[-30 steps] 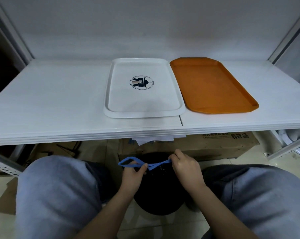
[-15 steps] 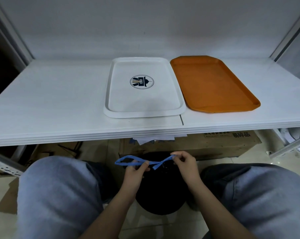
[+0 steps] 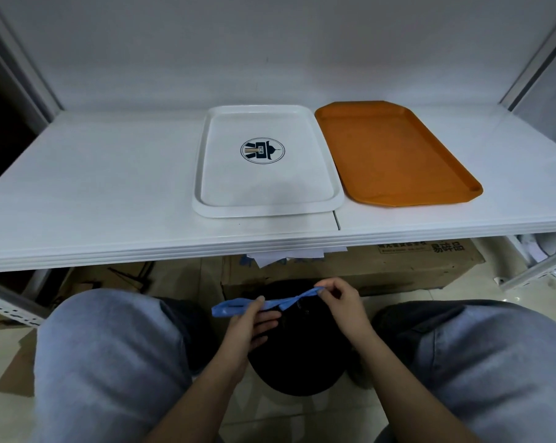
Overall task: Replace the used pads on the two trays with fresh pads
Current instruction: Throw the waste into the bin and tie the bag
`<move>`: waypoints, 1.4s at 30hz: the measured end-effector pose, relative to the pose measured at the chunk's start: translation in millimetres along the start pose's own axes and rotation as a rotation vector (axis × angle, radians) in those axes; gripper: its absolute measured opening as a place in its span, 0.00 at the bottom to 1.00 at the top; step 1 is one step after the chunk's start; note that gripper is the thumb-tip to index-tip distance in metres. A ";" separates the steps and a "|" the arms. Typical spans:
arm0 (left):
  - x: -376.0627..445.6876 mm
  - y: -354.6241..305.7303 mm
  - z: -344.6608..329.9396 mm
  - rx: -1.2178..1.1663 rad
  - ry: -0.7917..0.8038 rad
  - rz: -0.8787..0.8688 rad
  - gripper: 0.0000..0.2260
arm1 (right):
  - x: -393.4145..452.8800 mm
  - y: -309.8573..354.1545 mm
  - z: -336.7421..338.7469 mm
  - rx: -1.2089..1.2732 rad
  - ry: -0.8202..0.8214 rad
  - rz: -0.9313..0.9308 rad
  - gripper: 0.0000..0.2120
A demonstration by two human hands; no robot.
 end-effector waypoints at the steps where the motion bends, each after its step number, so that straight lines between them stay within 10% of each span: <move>1: 1.9 3.6 -0.4 -0.049 -0.064 0.028 0.13 | -0.3 -0.2 1.4 0.049 0.033 -0.001 0.09; 7: -6.7 8.5 -5.4 -0.095 -0.581 -0.250 0.28 | -0.5 2.4 2.2 0.320 0.099 -0.048 0.08; 12: -5.9 22.3 -8.1 0.931 -0.548 -0.908 0.36 | 1.5 2.6 0.7 0.394 0.044 -0.088 0.07; 21: 24.0 47.3 -12.3 1.617 -0.192 -0.455 0.38 | -3.3 0.6 -1.6 0.427 0.011 -0.137 0.08; 25: 25.3 34.1 -16.0 1.249 -0.147 -0.171 0.49 | -1.0 -4.6 -4.2 0.487 0.005 -0.197 0.09; 28: 10.7 25.1 -18.8 0.854 -0.370 -0.456 0.52 | -0.5 -9.3 -7.4 0.516 0.010 -0.223 0.09; 31: 3.4 23.7 -20.3 1.127 -0.342 -0.853 0.44 | 0.0 -8.4 -10.3 0.535 0.010 -0.239 0.09; 36: 23.1 42.9 -26.9 1.100 0.027 -0.321 0.41 | -2.5 -9.6 -10.4 0.474 0.007 -0.195 0.08; 42: 33.8 47.7 -34.7 0.915 0.056 -0.295 0.38 | -11.7 -41.7 -20.4 0.192 0.200 -0.237 0.32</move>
Point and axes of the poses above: each hand's wrist, its own x-axis towards the middle knuckle, its own z-axis out of the back of the hand, y = z × x, the point moved 1 cm from there along x, towards the middle knuckle, and after that the axes turned 3 degrees about z, right-handed, at the moved point
